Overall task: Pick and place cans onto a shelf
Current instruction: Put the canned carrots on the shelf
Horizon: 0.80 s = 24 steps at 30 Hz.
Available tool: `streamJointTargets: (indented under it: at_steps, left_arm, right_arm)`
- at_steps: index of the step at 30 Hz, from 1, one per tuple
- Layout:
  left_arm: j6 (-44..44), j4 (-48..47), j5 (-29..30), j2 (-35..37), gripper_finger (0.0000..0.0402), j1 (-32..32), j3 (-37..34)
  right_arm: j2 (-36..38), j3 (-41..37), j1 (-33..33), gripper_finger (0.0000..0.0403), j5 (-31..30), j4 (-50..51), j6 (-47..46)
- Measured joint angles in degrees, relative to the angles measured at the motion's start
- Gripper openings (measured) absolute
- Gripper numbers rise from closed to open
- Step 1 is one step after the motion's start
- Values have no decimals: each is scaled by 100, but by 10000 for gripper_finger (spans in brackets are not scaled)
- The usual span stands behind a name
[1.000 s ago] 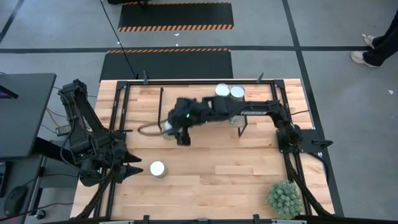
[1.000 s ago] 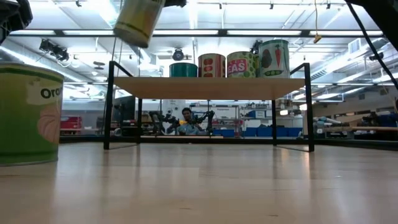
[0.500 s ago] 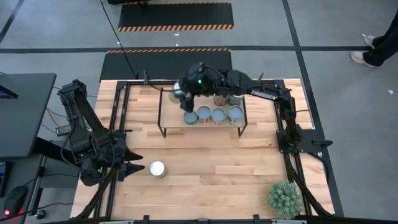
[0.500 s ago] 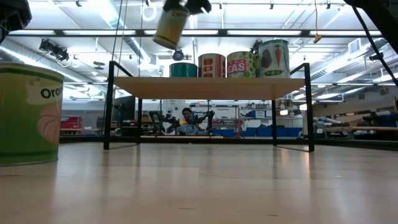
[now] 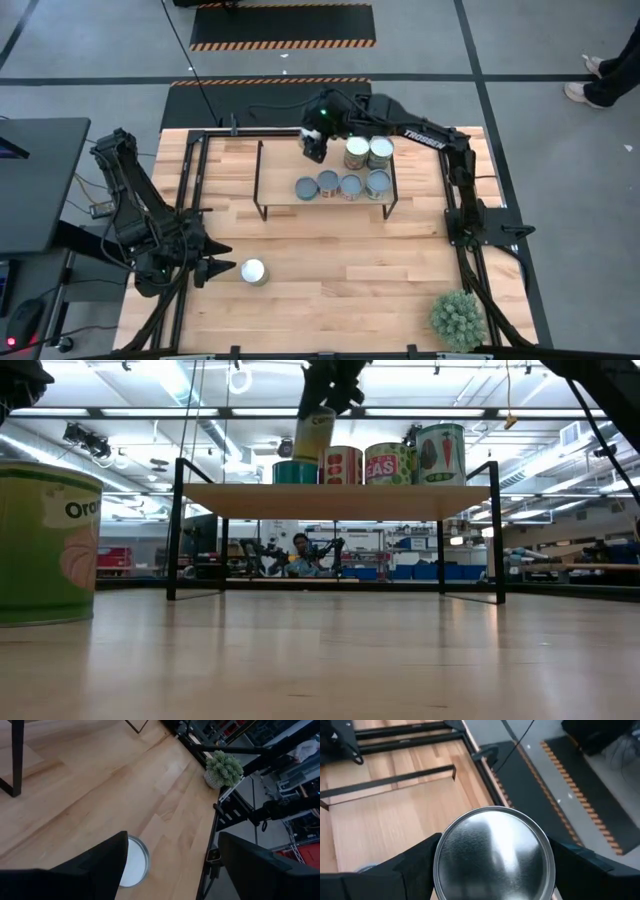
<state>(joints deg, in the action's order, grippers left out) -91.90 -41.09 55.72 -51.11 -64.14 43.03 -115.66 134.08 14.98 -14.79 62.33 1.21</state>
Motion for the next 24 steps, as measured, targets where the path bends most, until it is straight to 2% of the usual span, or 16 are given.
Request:
streamJointTargets:
  at_steps: [4,15,24]
  left_arm:
    - [-4,-3,0,0,313,1,0]
    - [13,-64,0,0,313,102,0]
    - [13,-75,-39,0,313,136,0]
  right_arm:
    - [0,0,134,328,280,266,-311]
    - [-47,-86,245,328,295,720,-1671]
    - [-60,-615,232,328,349,704,-1925]
